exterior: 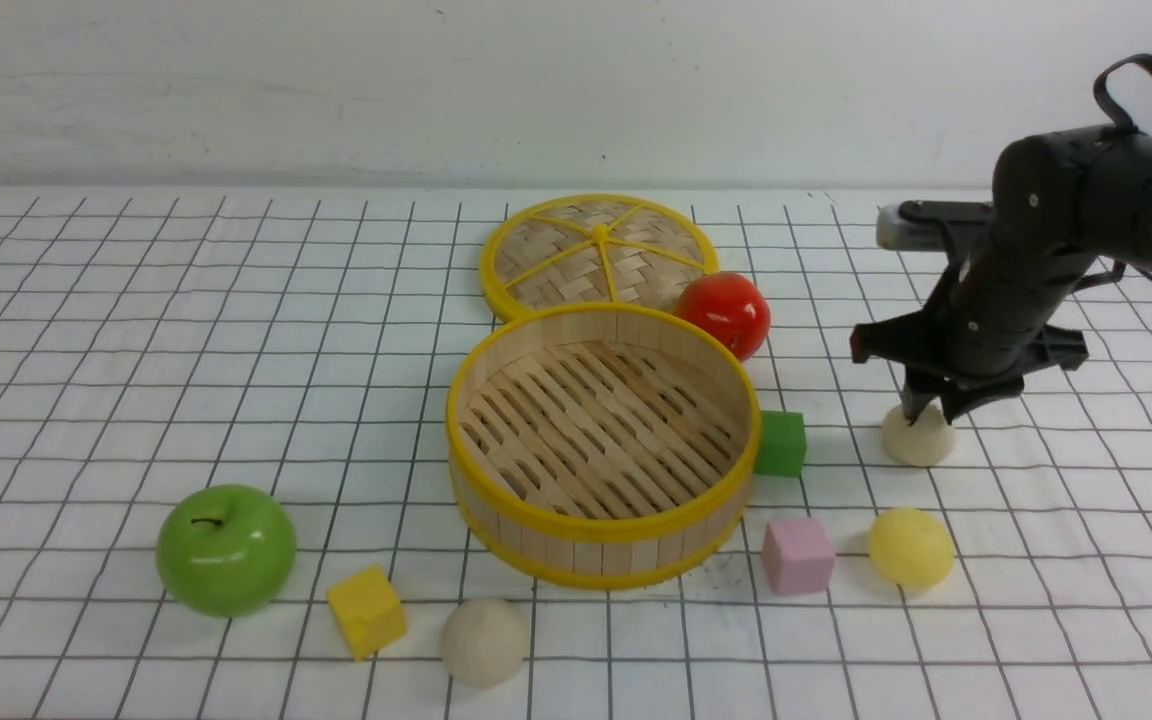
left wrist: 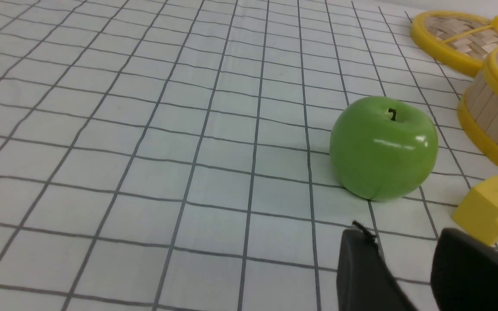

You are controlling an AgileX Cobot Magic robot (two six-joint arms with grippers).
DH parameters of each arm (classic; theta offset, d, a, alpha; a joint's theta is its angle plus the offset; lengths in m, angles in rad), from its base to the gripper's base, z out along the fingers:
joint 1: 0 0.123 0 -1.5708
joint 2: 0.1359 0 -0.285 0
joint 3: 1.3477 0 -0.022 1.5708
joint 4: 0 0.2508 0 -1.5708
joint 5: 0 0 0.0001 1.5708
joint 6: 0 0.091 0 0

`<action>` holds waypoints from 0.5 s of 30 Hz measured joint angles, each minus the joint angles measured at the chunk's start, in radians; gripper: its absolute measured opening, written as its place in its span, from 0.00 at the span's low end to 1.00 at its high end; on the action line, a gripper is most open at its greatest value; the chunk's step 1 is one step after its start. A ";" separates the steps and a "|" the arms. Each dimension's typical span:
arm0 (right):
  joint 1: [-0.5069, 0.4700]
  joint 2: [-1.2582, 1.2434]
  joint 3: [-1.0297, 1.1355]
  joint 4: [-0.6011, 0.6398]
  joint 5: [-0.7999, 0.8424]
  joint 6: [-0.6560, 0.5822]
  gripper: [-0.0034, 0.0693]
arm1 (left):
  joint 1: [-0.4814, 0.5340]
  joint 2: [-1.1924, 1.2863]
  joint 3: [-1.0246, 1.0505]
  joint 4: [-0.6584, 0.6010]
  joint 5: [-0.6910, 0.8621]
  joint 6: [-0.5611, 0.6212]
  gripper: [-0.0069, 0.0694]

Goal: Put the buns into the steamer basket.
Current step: Use the right arm to grab a steamed stuffed bun

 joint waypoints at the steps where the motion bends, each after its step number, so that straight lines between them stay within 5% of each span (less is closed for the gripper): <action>1: 0.000 0.007 0.000 0.000 -0.001 0.001 0.39 | 0.000 0.000 0.000 0.000 0.000 0.000 0.40; 6: 0.000 0.019 -0.001 0.000 -0.016 0.001 0.31 | 0.000 0.000 0.000 0.000 -0.004 0.000 0.40; 10: 0.000 0.019 -0.002 0.000 -0.020 0.001 0.07 | 0.000 0.000 0.000 0.000 -0.004 0.000 0.40; 15: 0.000 0.015 -0.016 0.019 0.009 -0.027 0.05 | 0.000 0.000 0.000 0.001 -0.005 0.000 0.40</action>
